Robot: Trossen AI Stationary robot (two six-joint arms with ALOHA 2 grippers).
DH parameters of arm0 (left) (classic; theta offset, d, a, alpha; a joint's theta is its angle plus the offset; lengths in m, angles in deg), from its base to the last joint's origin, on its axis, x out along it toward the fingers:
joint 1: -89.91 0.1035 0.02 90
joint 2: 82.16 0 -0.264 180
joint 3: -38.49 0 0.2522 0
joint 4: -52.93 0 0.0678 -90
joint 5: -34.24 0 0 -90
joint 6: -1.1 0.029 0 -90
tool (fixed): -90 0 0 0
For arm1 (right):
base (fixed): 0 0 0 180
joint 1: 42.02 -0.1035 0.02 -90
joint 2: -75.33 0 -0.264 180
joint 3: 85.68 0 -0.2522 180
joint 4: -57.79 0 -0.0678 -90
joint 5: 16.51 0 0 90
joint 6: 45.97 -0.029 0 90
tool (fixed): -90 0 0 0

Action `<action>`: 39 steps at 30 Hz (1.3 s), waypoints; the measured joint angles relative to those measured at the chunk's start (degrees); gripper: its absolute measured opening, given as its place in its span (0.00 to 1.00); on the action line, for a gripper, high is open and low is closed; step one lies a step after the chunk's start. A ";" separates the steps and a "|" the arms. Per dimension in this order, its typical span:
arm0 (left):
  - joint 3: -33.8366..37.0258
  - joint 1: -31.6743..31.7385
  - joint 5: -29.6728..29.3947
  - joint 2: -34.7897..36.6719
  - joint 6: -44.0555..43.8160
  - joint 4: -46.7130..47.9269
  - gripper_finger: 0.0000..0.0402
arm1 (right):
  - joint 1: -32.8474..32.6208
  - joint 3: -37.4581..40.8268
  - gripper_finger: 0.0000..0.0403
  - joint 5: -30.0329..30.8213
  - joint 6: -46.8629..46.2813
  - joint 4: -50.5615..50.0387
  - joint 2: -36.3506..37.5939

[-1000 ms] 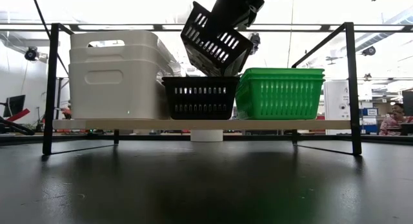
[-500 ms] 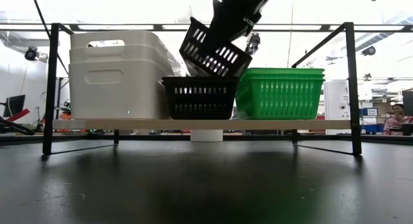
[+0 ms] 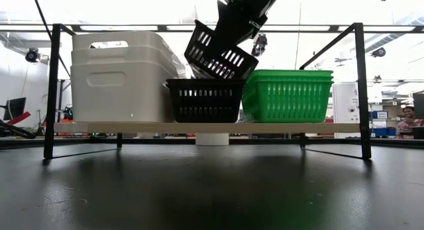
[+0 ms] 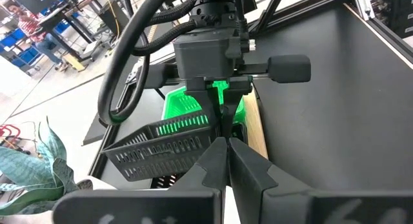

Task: Stack baskets on shelf by color
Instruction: Stack the black bin on the top of the other black bins on the shelf, then return to Home Position

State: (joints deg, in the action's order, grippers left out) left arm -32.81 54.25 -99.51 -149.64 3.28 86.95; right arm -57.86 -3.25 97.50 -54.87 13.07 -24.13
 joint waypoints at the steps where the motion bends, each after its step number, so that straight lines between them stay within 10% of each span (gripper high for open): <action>1: 0.00 0.00 0.00 0.00 0.00 0.00 0.00 | 0.02 0.00 0.02 0.00 0.04 0.00 0.00; 23: 0.00 0.02 0.00 0.00 0.00 -0.08 0.00 | -0.02 -4.61 0.31 0.02 2.72 -5.38 0.47; 39: 5.45 -3.10 0.09 2.18 6.37 -3.99 0.00 | -3.99 -3.17 0.18 0.18 5.32 -10.75 7.06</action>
State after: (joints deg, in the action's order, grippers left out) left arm -27.36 51.15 -99.42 -147.46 9.65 82.96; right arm -61.84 -6.41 97.69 -49.55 2.32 -17.07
